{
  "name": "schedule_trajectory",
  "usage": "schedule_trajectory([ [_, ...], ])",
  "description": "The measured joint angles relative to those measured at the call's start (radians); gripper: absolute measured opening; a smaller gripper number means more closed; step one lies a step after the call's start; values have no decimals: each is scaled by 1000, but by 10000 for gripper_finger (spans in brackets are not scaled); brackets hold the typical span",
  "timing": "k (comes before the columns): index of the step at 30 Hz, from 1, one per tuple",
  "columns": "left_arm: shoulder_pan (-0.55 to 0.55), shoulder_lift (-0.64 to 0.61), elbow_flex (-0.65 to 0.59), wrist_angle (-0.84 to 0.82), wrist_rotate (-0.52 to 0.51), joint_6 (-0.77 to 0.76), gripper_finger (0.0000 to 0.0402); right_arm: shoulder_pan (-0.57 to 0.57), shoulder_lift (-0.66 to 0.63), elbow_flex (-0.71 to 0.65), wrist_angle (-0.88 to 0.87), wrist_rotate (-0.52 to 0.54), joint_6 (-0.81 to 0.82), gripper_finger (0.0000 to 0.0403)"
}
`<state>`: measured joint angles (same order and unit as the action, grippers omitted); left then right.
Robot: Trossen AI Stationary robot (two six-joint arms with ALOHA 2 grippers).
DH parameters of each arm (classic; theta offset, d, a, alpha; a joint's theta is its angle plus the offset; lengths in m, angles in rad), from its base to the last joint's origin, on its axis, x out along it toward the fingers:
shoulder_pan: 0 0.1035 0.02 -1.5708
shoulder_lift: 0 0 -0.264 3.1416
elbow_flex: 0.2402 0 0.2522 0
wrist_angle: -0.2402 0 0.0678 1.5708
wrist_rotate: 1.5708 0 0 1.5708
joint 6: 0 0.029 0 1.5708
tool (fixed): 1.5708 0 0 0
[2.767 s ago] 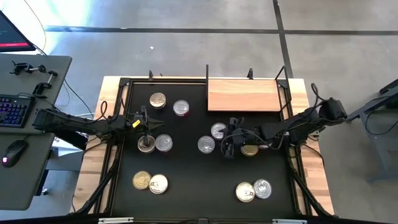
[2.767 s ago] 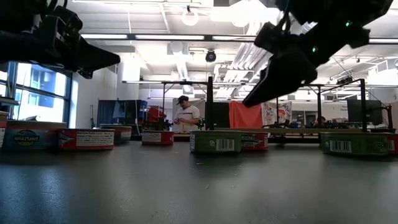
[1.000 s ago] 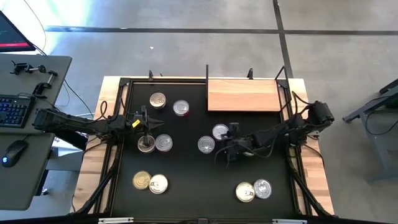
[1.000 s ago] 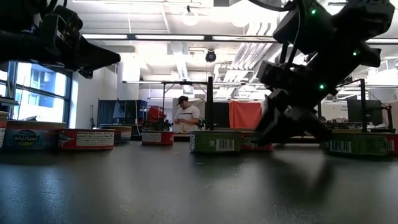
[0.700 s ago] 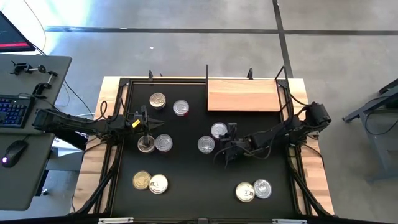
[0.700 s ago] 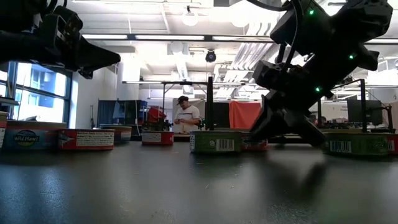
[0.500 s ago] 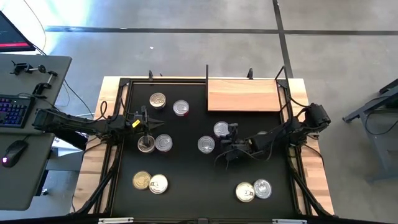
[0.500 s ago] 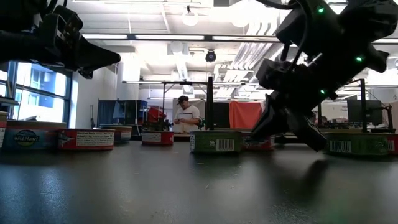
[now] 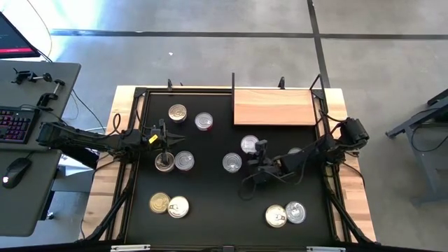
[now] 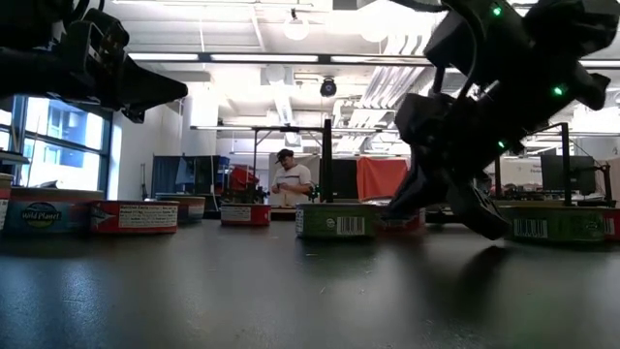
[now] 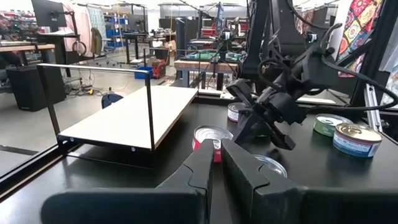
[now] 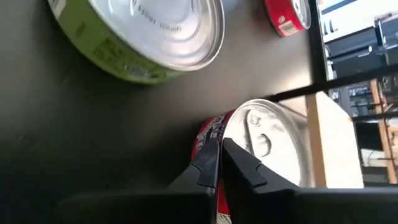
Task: Stack canned seafood by type on shelf
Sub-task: Put the red tuna can on the shelf
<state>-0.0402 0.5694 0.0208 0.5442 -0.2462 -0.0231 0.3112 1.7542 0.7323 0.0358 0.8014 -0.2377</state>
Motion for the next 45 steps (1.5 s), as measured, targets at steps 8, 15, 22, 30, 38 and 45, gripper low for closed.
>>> schedule_trajectory([
  [8,0,0,0,0,0,0,20,-11,-4,36,-38,74,20,1],
  [15,0,0,0,-1,0,0,20,-10,-5,37,-36,147,20,2],
  [22,0,0,0,-1,0,0,20,-10,-16,37,-35,106,25,1],
  [30,0,0,0,-1,0,0,20,-48,-142,38,-121,-57,132,12],
  [38,0,0,0,-1,0,0,20,-135,-157,38,-129,-279,127,123],
  [45,0,0,0,-1,0,0,20,-204,-85,38,-120,-305,55,150],
])
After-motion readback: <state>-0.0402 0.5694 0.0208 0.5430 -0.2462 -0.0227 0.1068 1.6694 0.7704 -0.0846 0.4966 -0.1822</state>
